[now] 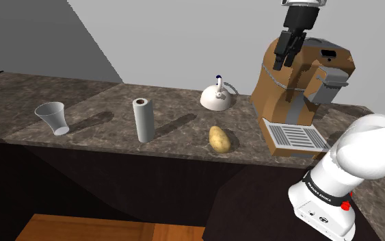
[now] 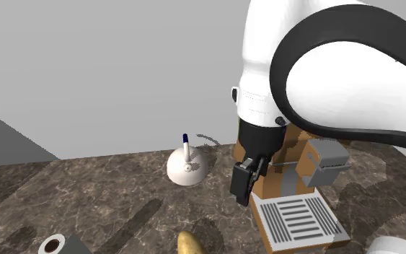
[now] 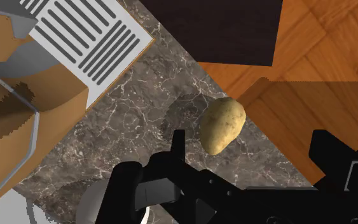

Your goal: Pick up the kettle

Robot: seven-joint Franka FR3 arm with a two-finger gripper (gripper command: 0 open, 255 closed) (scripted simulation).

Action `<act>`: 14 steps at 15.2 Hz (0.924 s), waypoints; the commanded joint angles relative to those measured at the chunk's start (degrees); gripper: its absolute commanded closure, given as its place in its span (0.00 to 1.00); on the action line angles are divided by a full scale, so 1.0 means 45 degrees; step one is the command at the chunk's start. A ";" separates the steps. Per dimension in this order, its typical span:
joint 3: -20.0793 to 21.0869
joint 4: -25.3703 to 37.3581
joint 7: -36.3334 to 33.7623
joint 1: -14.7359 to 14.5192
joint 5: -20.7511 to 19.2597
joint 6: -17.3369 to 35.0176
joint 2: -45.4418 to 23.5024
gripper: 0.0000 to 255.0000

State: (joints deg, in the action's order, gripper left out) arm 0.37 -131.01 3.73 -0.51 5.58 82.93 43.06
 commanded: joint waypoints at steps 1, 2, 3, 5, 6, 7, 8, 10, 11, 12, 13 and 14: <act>0.0000 0.0000 0.0000 0.0000 0.0000 0.0000 0.0000 0.00; 0.0058 0.0075 -0.0236 0.0088 0.0044 0.0321 -0.0438 0.00; 0.0112 0.0166 -0.0469 0.0177 0.0083 0.0632 -0.0882 0.00; 0.0201 0.0395 -0.0934 0.0346 0.0145 0.1226 -0.1787 0.00; 0.0239 0.0532 -0.1164 0.0430 0.0170 0.1507 -0.2246 0.00; 0.0271 0.0683 -0.1394 0.0511 0.0190 0.1777 -0.2709 0.00; 0.0299 0.0849 -0.1621 0.0594 0.0207 0.2035 -0.3175 0.00; 0.0337 0.1222 -0.2071 0.0752 0.0229 0.2518 -0.4112 0.00; 0.0347 0.1429 -0.2294 0.0827 0.0235 0.2741 -0.4583 0.00; 0.0348 0.1649 -0.2517 0.0897 0.0238 0.2951 -0.5055 0.00; 0.0347 0.1882 -0.2736 0.0970 0.0239 0.3150 -0.5527 0.00; 0.0339 0.2128 -0.2953 0.1039 0.0239 0.3336 -0.6000 0.00</act>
State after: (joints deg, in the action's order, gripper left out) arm 2.07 -122.44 -8.70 3.73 6.74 97.03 18.20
